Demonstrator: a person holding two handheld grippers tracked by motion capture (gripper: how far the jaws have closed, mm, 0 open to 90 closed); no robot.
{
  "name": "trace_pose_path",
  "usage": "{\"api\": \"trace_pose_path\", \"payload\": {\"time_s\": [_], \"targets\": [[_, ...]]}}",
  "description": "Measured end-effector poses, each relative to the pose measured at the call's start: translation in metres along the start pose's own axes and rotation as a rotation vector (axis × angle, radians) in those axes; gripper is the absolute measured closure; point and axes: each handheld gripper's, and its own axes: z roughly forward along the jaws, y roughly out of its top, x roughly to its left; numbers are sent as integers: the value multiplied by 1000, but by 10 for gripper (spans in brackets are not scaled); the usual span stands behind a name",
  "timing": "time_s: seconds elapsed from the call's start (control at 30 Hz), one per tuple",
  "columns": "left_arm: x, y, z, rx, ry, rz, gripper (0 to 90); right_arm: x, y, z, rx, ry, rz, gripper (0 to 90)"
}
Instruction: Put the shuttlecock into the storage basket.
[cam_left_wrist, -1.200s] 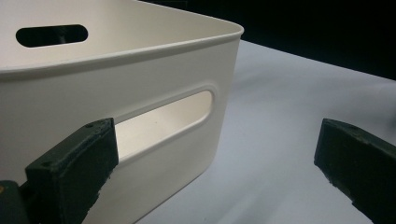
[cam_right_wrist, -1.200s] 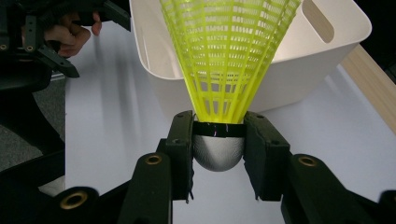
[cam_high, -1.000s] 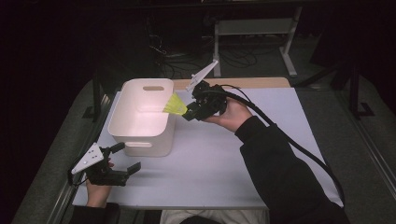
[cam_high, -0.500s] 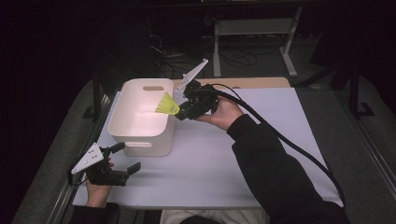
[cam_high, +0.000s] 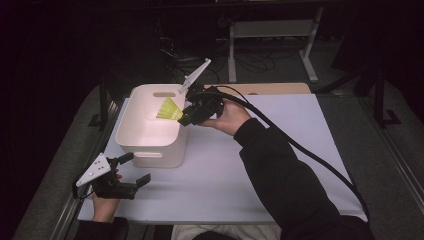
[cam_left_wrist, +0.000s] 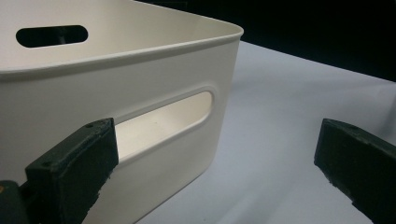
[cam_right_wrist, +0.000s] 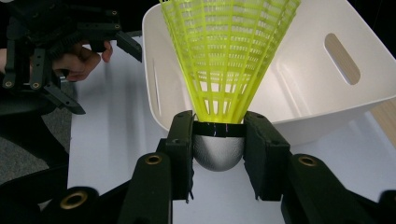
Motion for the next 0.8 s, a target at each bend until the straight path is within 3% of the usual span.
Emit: {"api": "trace_pose_path", "payload": {"time_s": [0.5,0.8], "targets": [[0,0,-1,-2,-2,-7,0,0,15,22,-6,29,-7,632],[0,0,-1,-4,-4,-10,0,-4,13,38,-10,41,7,632]]}}
